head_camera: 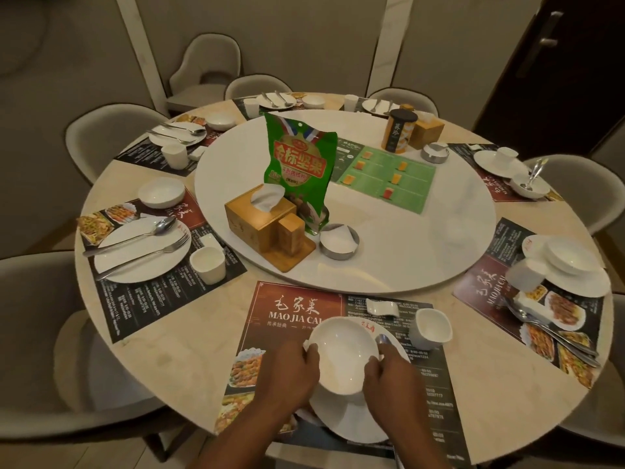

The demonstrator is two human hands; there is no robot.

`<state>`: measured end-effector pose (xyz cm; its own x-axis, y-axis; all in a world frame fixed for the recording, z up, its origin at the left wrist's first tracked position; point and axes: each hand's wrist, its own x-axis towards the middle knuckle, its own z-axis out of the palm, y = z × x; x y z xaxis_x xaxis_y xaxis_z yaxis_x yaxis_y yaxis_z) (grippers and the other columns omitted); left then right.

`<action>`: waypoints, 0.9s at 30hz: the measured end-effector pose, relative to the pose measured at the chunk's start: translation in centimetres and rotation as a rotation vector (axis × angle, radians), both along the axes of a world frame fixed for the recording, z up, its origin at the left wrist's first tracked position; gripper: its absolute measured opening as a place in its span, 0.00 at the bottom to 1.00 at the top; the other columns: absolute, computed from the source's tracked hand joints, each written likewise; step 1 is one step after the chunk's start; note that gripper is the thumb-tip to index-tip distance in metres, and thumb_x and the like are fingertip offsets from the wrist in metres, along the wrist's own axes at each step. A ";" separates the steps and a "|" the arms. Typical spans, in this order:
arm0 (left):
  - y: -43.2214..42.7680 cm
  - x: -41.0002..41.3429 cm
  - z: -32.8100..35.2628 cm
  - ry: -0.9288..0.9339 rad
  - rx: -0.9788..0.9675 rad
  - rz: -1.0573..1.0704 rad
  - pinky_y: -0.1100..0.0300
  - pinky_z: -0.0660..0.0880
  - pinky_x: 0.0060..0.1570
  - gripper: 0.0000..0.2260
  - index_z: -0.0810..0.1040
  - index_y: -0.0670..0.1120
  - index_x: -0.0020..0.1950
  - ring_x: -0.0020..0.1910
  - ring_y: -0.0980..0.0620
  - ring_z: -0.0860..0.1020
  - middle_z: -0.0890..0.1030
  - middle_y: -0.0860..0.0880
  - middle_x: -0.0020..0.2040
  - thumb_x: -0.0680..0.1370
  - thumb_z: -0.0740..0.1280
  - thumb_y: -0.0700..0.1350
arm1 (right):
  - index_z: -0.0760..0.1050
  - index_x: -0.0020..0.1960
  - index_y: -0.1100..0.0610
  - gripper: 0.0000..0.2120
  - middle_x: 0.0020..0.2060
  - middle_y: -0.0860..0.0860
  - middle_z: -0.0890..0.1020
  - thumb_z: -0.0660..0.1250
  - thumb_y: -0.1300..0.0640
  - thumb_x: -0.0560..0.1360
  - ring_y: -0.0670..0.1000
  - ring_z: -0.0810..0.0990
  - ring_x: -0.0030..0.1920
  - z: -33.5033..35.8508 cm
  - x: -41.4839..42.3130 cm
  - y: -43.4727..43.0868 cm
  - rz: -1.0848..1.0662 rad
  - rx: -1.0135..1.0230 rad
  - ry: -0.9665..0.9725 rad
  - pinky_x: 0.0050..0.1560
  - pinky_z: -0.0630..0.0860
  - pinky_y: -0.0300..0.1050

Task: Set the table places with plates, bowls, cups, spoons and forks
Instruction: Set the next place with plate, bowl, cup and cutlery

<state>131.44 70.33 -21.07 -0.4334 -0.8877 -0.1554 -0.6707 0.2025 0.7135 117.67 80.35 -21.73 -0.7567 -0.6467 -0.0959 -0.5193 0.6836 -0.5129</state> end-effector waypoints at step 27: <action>-13.6 5.5 -1.7 0.056 0.072 0.099 0.60 0.76 0.48 0.16 0.75 0.50 0.68 0.42 0.54 0.78 0.80 0.51 0.42 0.80 0.63 0.47 | 0.77 0.63 0.54 0.14 0.54 0.52 0.83 0.61 0.53 0.79 0.53 0.80 0.55 -1.8 2.8 -16.3 0.212 -0.007 0.019 0.54 0.71 0.42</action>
